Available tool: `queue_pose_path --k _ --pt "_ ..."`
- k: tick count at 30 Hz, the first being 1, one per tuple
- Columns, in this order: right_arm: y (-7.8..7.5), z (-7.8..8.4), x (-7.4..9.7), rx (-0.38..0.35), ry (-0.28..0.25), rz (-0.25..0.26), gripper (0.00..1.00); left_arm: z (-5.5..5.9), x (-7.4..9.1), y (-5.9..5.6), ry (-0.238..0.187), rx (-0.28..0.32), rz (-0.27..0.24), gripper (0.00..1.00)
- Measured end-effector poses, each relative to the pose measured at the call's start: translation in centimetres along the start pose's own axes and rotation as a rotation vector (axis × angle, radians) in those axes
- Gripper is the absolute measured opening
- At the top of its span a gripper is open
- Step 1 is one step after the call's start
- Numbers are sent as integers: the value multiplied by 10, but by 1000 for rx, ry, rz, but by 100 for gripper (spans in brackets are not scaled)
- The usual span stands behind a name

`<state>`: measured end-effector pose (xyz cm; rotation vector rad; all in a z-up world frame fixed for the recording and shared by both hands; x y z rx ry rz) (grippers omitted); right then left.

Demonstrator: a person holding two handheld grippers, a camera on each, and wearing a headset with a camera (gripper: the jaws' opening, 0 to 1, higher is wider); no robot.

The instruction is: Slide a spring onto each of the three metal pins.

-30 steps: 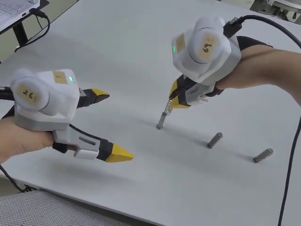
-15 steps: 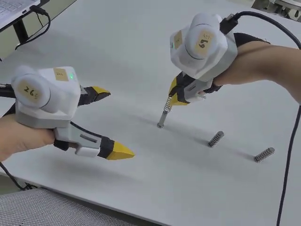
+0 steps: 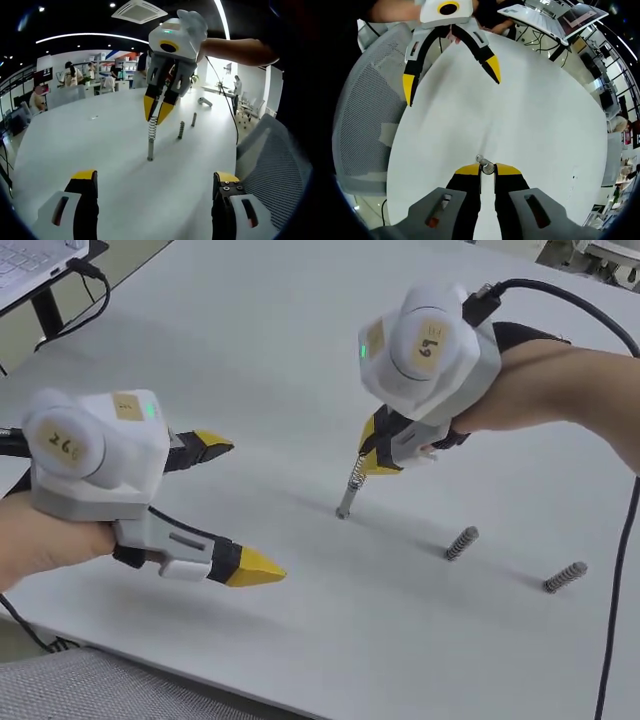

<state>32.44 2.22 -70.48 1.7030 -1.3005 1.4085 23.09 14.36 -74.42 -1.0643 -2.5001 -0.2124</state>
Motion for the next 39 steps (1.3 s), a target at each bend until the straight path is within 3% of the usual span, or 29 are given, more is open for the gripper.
queue_pose_path --k 26,39 --pt "-9 5 -6 -1 6 -20 6 -4 1 -1 -4 10 -10 92" --pt "-4 6 -8 -1 14 -27 6 -1 2 -1 -4 16 -12 91"
Point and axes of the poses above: the centre of the closed fingertips' face, and the gripper's own axes: x roughly backward along the fingers, y roughly to its left, z roughly out of its underside, the point moved 6 cm from there along x, roughly backward along the fingers, and after that the axes turned 3 degrees about -z, right-handed, at the moved point
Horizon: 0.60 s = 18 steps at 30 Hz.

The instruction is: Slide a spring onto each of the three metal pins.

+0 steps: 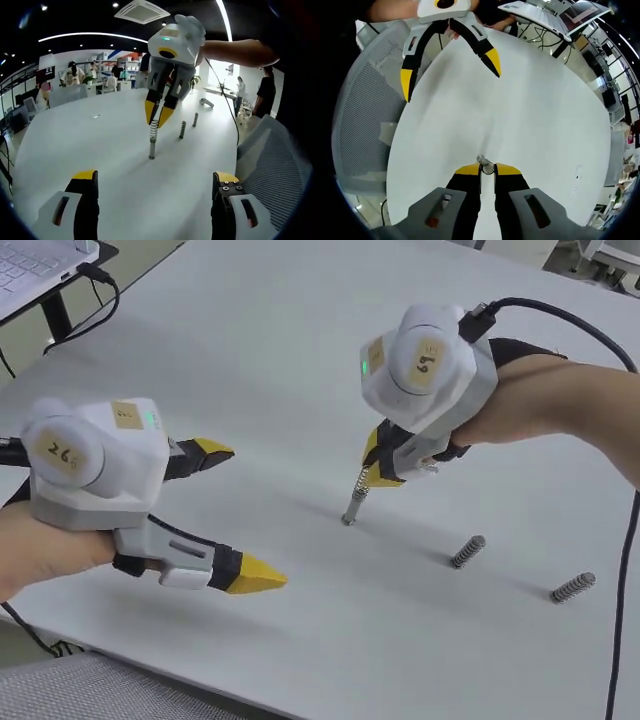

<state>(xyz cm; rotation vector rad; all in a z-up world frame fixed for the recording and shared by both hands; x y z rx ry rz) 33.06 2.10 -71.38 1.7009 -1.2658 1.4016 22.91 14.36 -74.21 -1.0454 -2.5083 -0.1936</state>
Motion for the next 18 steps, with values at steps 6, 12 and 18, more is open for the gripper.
queue_pose_path --k 6,12,18 --pt "0 0 -1 -1 5 -7 6 0 0 1 1 2 0 91" --pt "1 2 -5 -1 14 -13 7 0 -1 2 4 3 0 91" --pt "0 2 -8 -3 17 -25 6 1 -2 2 3 6 2 91"
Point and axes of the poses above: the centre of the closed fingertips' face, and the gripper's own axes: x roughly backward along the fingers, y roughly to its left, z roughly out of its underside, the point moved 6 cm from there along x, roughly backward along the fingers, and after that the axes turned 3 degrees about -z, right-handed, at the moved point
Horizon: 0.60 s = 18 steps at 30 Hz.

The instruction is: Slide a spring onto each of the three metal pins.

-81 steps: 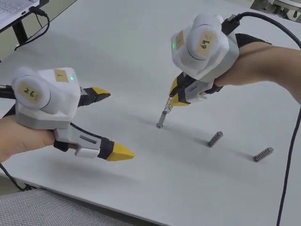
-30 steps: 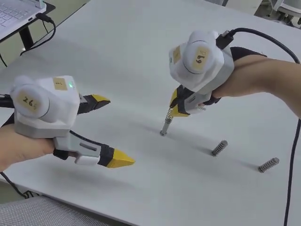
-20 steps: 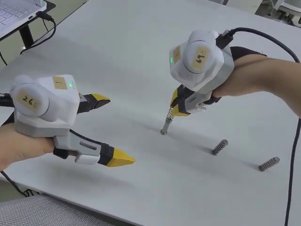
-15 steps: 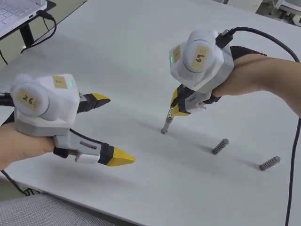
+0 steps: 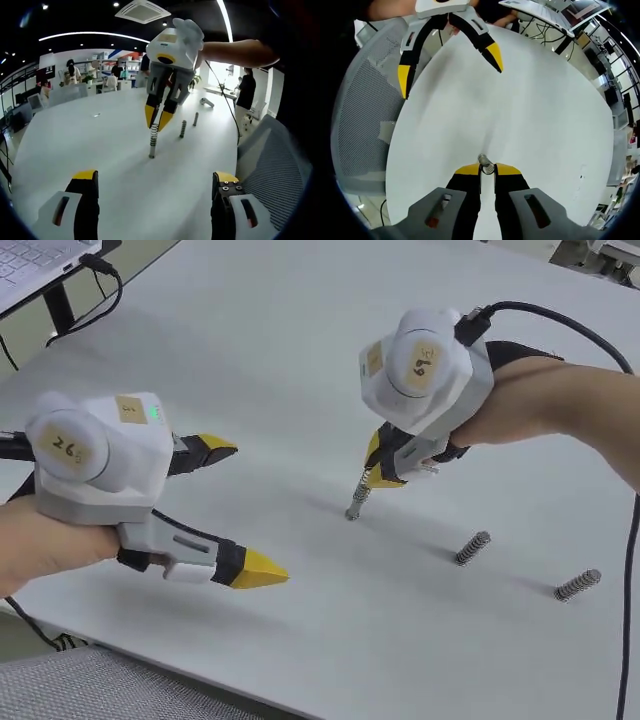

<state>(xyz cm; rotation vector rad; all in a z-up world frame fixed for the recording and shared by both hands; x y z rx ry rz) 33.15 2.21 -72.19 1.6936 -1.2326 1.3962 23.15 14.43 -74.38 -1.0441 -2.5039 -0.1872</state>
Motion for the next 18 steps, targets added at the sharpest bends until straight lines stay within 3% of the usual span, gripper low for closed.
queue_pose_path --k 18 --pt "1 0 -16 -13 8 -27 7 5 1 3 5 4 -3 91"
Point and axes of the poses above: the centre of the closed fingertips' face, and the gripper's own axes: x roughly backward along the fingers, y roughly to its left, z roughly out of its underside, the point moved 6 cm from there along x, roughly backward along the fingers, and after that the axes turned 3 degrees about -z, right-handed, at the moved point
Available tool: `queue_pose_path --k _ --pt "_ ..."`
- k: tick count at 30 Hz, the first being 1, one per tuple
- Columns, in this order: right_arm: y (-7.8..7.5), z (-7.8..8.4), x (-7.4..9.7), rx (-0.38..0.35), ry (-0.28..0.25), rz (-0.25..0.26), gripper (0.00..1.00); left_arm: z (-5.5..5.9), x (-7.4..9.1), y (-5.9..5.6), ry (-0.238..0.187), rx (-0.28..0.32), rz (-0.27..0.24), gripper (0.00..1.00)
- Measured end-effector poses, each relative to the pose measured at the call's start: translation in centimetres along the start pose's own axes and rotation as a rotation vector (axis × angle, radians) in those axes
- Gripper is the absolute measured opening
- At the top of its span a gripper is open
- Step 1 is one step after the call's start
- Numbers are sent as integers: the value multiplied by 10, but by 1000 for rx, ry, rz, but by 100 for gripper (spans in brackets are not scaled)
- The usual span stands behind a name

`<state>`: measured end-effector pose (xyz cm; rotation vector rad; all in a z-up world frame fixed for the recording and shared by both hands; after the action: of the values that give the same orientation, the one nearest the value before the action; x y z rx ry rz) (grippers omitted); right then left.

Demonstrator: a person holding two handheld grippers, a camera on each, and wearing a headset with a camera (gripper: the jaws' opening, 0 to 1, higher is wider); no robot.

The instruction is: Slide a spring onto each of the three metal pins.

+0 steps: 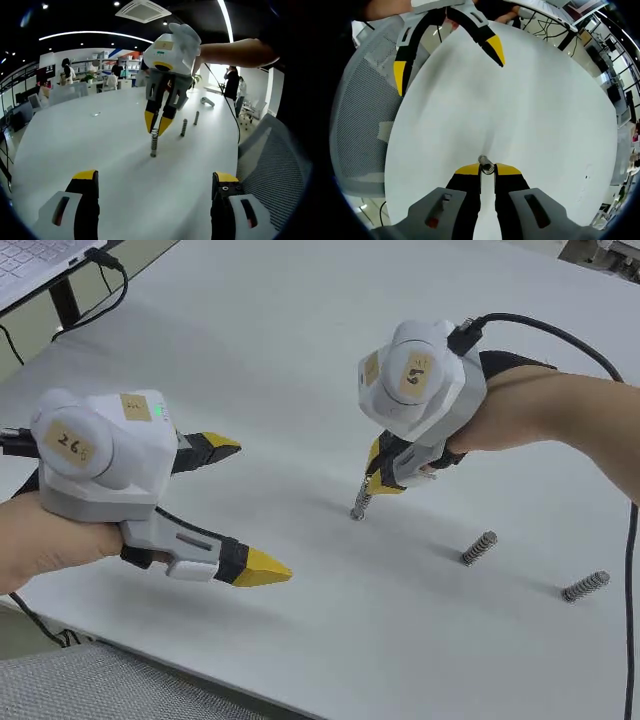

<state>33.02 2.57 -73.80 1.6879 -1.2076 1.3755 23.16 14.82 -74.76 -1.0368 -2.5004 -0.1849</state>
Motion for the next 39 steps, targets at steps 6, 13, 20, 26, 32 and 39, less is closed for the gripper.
queue_pose_path --k 6,13,20,26,32,39 --pt "1 1 -6 0 4 -6 7 0 1 0 -4 3 -1 91" --pt "2 2 -9 -7 7 -14 7 -2 1 0 -8 3 -3 91" --pt "-1 5 -15 -15 4 -18 7 -2 2 0 -6 1 -3 91" --pt "-2 7 -18 -21 -1 -15 7 -3 1 -1 -4 1 -1 91" --pt "-4 10 -20 -27 7 -15 8 -7 -1 -1 -5 -5 4 91" --pt "-7 10 -21 7 1 1 8 -8 0 -1 0 -13 5 90"
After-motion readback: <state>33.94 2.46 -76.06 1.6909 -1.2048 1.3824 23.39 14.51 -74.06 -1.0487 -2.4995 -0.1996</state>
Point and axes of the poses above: the centre of the closed fingertips' face, and the gripper's own axes: x roughly backward along the fingers, y roughly to its left, z roughly out of its underside, the point moved 6 cm from there along x, roughly backward along the fingers, and after that the axes turned 3 degrees about -z, right-handed, at the moved point
